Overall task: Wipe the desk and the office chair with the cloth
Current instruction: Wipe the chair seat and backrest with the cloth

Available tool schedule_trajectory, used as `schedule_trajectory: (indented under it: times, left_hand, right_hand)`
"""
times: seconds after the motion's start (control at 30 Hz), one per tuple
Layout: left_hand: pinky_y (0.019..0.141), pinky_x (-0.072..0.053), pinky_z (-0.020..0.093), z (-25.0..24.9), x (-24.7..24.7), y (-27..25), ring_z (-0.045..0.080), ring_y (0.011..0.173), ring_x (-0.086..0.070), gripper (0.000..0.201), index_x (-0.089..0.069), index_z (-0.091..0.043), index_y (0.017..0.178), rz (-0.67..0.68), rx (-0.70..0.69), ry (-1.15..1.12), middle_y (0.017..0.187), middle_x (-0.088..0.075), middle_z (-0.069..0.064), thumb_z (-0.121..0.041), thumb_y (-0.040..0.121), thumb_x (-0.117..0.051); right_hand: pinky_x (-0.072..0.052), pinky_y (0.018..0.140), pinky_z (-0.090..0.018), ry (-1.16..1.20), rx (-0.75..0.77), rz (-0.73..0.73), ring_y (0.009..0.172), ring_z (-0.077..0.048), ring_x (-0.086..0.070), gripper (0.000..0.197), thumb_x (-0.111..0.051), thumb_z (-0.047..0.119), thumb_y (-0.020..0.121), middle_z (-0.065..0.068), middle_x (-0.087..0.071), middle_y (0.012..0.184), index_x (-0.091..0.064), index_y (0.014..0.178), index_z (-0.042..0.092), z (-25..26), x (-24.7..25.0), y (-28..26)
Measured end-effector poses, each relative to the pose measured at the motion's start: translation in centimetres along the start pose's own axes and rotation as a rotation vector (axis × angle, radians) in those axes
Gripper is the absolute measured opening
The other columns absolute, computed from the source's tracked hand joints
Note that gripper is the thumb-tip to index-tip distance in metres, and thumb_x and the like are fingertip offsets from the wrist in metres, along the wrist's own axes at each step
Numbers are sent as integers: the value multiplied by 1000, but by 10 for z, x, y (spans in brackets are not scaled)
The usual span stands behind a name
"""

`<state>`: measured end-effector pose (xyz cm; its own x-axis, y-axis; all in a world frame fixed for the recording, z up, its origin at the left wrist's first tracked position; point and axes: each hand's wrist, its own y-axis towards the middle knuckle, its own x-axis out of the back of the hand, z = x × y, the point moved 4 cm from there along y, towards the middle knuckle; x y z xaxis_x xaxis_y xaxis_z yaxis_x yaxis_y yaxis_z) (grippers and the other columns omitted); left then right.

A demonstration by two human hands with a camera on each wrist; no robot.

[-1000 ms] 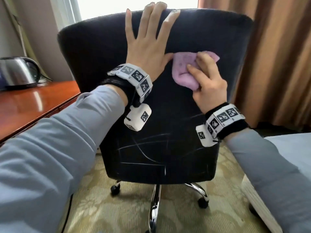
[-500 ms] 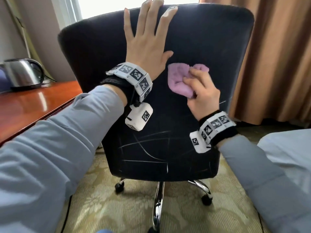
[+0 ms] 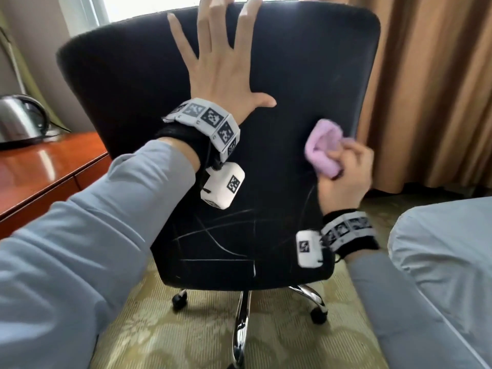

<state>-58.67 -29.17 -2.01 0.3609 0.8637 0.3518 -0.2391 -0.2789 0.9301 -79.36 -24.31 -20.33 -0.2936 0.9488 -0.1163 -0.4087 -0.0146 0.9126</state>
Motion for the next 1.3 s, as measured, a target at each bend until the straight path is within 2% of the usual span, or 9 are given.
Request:
schedule_trajectory:
  times: [0.17, 0.4, 0.57, 0.67, 0.77, 0.9, 1.1, 1.2, 1.3]
  left_hand:
    - [113, -8, 73, -3, 3, 3, 39, 141, -32, 118, -34, -18, 146, 45, 6, 12, 148, -37, 23, -82, 53, -70]
    - [116, -15, 64, -37, 8, 7, 38, 134, -42, 91, -44, -6, 135, 40, 5, -41, 139, -48, 19, -78, 79, -41]
    - [117, -13, 66, -80, -9, 12, 38, 142, -35, 105, -30, -9, 150, -33, -136, -9, 150, -39, 20, -74, 72, -57]
    - [118, -13, 64, -76, -10, 17, 32, 140, -38, 101, -36, -13, 148, -105, -125, -52, 147, -43, 12, -72, 70, -59]
    - [118, -15, 62, -72, -8, 19, 30, 136, -42, 96, -43, -13, 143, -116, -97, -97, 144, -46, 9, -71, 69, -58]
    - [117, -22, 57, -72, -11, 18, 32, 130, -49, 85, -55, -8, 130, -160, -54, -145, 135, -55, 10, -67, 69, -60]
    - [106, -36, 50, -72, -8, 14, 37, 115, -58, 73, -63, -4, 114, -237, -47, -216, 120, -64, 13, -62, 70, -64]
    - [106, -37, 45, -73, -6, 14, 35, 117, -56, 75, -61, -4, 117, -181, -26, -205, 123, -62, 12, -65, 73, -59]
    - [109, -35, 44, -71, -6, 15, 33, 122, -52, 77, -57, -7, 123, -93, -15, -190, 128, -60, 10, -67, 76, -54]
  right_hand:
    - [-41, 95, -6, 102, 157, 383, 116, -2, -53, 20, -71, -17, 72, -20, -55, 120, -71, 86, -3, -3, -16, -74]
    - [-46, 96, -26, -25, 311, 167, 108, -28, -60, 11, -69, -7, 80, -17, -62, 113, -72, 89, 0, -11, 19, 35]
    - [-49, 95, -41, -68, 212, 376, 111, -29, -56, 25, -66, -12, 74, -14, -61, 112, -70, 96, 0, -51, 12, -56]
    - [-48, 99, -34, -55, 172, 486, 111, -26, -55, 33, -69, -17, 67, -12, -61, 113, -71, 94, 2, -66, 16, -81]
    - [-38, 105, -20, 4, 228, 369, 110, -25, -55, 31, -66, -20, 67, -16, -62, 110, -72, 91, -1, -45, 20, -23]
    - [-50, 96, -37, 67, 251, 95, 113, -28, -60, 25, -60, -17, 74, -16, -64, 110, -72, 89, -1, -25, 21, 67]
    - [-42, 101, -18, -1, 129, 262, 102, -31, -65, 40, -45, -12, 69, -14, -68, 100, -75, 91, 2, -54, 27, -25]
    - [-48, 99, -29, 27, 133, 339, 102, -32, -66, 37, -48, -13, 71, -14, -69, 101, -76, 90, 2, -61, 29, -31]
    - [-51, 95, -39, 51, 183, 224, 106, -32, -64, 30, -62, -19, 71, -15, -69, 103, -76, 90, 0, -50, 27, 14]
